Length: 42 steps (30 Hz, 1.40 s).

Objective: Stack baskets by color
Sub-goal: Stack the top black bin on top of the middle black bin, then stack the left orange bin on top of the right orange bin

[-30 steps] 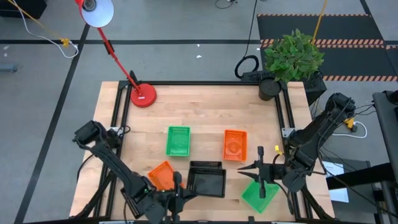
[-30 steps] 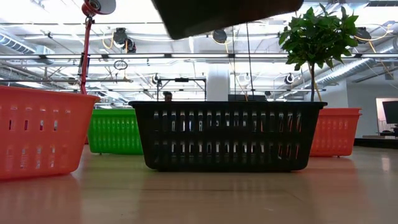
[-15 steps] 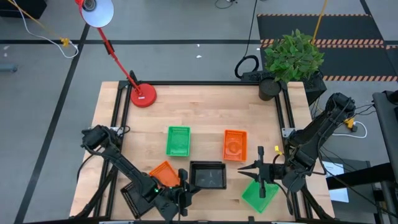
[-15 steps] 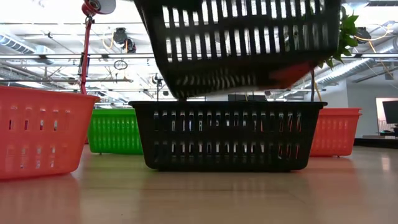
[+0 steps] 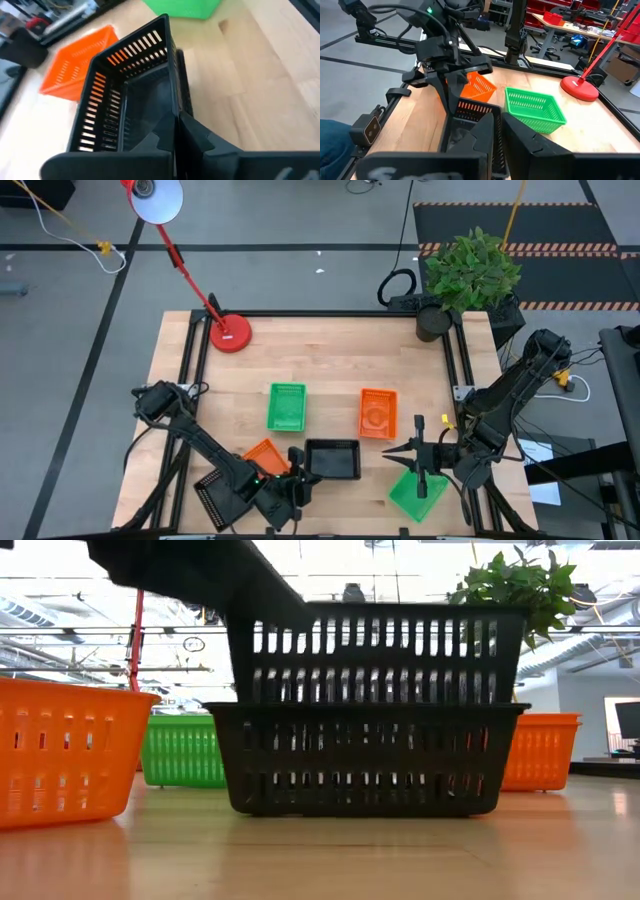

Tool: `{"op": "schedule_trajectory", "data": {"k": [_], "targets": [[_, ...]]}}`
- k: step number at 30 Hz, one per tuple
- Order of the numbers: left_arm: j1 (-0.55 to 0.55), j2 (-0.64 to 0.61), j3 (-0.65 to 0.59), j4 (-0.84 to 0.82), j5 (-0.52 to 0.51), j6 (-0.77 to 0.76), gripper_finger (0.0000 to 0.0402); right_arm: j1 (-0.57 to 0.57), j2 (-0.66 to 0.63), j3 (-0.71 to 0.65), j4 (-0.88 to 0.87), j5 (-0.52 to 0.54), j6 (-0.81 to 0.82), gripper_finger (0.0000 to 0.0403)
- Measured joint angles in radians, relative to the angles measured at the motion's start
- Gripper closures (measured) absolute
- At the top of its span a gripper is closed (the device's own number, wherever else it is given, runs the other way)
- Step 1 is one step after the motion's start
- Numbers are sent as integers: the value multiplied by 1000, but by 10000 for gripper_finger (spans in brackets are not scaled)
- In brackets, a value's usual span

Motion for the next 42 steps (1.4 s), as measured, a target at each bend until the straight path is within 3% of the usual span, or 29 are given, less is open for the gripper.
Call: {"op": "schedule_trajectory", "data": {"k": [5,16,28,37,42], "targets": [[13,0,-2,-19,6,-18,363,0,0,0,0,0,0,374],[28,0,-2,-66,56,-74,359,0,0,0,0,-3,0,374],[28,0,-2,-88,97,-157,282,0,0,0,0,-5,0,374],[26,-57,5,-35,106,-131,277,-6,2,-45,27,-5,10,374],[40,-112,7,-38,104,-80,277,-24,1,-69,41,-5,116,374]]}}
